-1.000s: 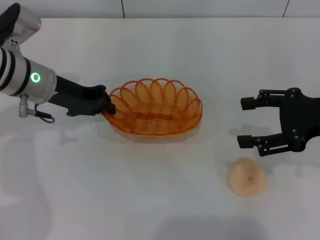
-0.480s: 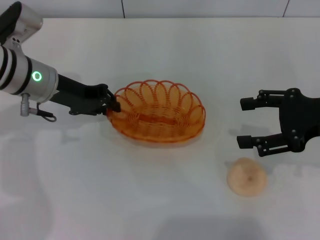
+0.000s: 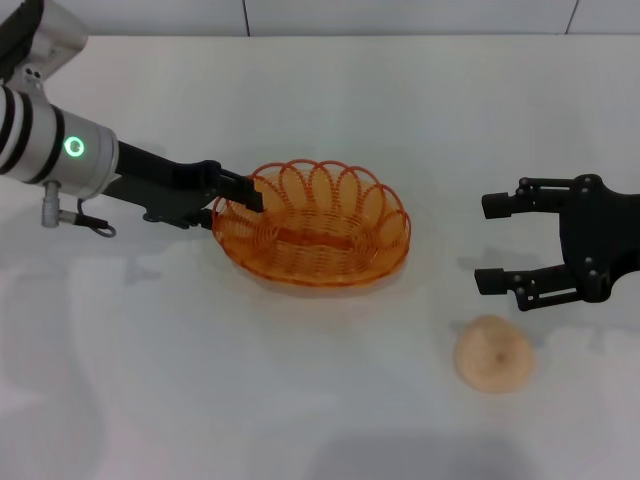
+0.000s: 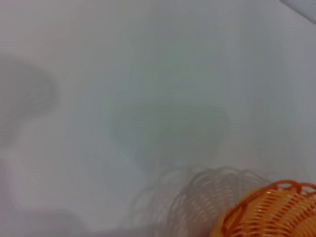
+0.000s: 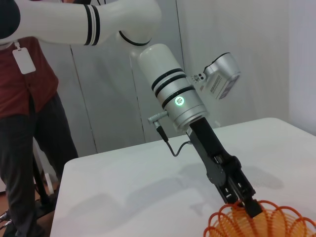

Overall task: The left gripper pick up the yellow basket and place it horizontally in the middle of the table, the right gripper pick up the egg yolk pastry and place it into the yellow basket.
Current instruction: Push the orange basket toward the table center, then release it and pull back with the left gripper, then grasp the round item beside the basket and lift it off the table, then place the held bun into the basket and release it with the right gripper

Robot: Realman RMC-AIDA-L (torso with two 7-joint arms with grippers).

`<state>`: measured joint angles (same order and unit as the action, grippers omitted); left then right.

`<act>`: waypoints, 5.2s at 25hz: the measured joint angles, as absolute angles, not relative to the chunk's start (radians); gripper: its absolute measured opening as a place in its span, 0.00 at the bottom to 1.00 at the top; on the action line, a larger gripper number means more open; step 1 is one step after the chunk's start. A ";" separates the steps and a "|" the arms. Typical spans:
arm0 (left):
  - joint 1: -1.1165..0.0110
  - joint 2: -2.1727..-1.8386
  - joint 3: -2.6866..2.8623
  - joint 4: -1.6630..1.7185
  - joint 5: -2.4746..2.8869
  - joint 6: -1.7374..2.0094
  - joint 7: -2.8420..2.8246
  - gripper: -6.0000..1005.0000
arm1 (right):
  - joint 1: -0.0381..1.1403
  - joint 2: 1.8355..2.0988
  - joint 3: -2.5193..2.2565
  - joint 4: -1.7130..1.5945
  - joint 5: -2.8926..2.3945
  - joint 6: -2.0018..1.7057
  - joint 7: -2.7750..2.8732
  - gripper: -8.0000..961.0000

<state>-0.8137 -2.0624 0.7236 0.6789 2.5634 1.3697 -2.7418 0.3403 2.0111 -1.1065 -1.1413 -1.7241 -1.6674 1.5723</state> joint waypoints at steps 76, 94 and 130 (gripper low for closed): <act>-0.708 -2.005 0.933 1.097 2.379 1.832 -2.048 0.88 | 0.387 2.013 -1.248 -1.142 -2.078 -1.531 1.842 0.79; -0.702 -2.006 0.925 1.097 2.376 1.824 -2.049 0.88 | 0.389 2.013 -1.302 -1.193 -2.121 -1.538 1.893 0.26; -0.629 -2.009 0.928 1.097 2.374 1.819 -1.988 0.88 | 0.573 2.023 -1.485 -1.218 -1.973 -1.242 2.028 0.04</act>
